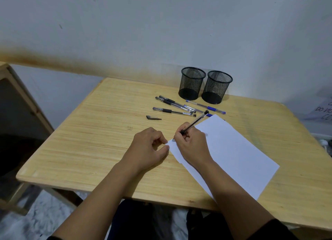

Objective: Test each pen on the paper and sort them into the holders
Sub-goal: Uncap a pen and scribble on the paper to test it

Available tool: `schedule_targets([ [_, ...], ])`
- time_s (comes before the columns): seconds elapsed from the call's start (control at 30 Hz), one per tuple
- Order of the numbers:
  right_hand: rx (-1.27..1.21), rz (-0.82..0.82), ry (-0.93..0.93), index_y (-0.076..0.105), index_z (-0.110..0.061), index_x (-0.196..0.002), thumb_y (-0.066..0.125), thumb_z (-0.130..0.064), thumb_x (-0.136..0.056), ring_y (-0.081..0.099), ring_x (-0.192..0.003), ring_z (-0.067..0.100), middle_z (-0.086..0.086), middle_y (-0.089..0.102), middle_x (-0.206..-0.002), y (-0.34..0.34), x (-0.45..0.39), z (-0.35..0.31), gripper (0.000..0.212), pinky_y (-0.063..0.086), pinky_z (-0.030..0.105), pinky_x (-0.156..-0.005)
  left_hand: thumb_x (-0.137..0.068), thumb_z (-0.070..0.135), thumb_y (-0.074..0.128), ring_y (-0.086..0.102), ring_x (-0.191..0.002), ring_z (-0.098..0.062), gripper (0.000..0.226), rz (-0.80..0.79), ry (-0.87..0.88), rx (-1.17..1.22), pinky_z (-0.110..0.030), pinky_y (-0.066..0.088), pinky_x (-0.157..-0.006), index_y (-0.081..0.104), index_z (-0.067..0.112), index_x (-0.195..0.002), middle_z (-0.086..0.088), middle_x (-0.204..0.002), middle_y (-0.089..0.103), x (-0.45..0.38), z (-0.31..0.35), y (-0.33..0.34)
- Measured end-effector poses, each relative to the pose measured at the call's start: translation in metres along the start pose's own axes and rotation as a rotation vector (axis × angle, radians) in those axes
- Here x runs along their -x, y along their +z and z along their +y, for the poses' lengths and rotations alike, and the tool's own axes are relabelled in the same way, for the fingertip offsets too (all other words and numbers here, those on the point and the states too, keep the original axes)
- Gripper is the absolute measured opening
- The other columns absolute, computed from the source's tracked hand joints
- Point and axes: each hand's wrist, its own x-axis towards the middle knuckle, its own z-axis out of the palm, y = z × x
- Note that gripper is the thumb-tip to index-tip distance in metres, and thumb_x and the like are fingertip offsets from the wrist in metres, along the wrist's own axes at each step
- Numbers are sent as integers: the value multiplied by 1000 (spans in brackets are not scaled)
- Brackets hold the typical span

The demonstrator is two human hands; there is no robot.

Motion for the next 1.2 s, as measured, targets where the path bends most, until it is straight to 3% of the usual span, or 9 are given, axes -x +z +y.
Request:
schedule_targets([
  [0.37,22,36,40,61,-5,-88,53,-15,-87,54,-64,14,11,63,-73,1,-1,-1,13,42,21,-56,-75,25,68,56,-76,-8,7,-1,-9,16,-14,41,-66,67,23,-82,2,-85,61,-1,1,1],
  [0.5,-161,71,152,61,-9,-85,52,-16,-89,56,-65,19,8,63,-70,-3,-4,-4,13,44,28,-58,-80,17,60,55,-82,-4,15,142,-49,82,-10,37,-69,66,22,-93,8,-94,59,-15,2,-1],
  [0.63,-384,68,241,64,-17,-88,52,-12,-89,51,-57,15,2,59,-65,-11,-6,-11,13,40,26,-53,-83,13,56,45,-112,-22,34,256,-103,-87,-22,33,-89,58,17,-116,-4,-121,53,-42,-17,-4],
  [0.73,-583,42,308,67,-13,-91,49,-12,-92,51,-56,13,5,60,-69,-18,-9,-22,18,34,20,-40,-85,16,58,44,-113,-27,27,186,-137,-153,-30,36,-92,62,14,-111,-6,-119,54,-54,-25,-7],
  [0.83,-662,49,346,64,-8,-93,46,-15,-94,54,-51,13,7,63,-68,-24,-15,-30,19,34,22,-39,-85,16,60,46,-108,-26,15,152,-151,-175,-30,37,-85,65,14,-99,-6,-110,58,-59,-23,-10],
  [0.93,-661,55,283,54,-13,-87,47,-17,-96,56,-49,13,9,64,-69,-26,-16,-33,12,39,23,-38,-85,18,59,53,-98,-21,9,125,-140,-108,-26,37,-76,62,18,-94,-1,-97,62,-55,-14,-11],
  [1.07,-628,86,233,58,-13,-79,53,-15,-93,52,-51,11,4,62,-65,-31,-10,-37,15,37,21,-40,-85,12,61,60,-83,-10,10,153,-125,194,-7,40,-65,62,21,-90,5,-87,65,-43,8,-14],
  [1.2,-647,118,209,58,-13,-76,54,-11,-91,48,-50,11,4,60,-62,-34,-5,-39,16,33,19,-39,-81,10,65,60,-79,-4,17,161,-98,301,1,39,-63,61,26,-84,6,-84,66,-37,24,-20],
])
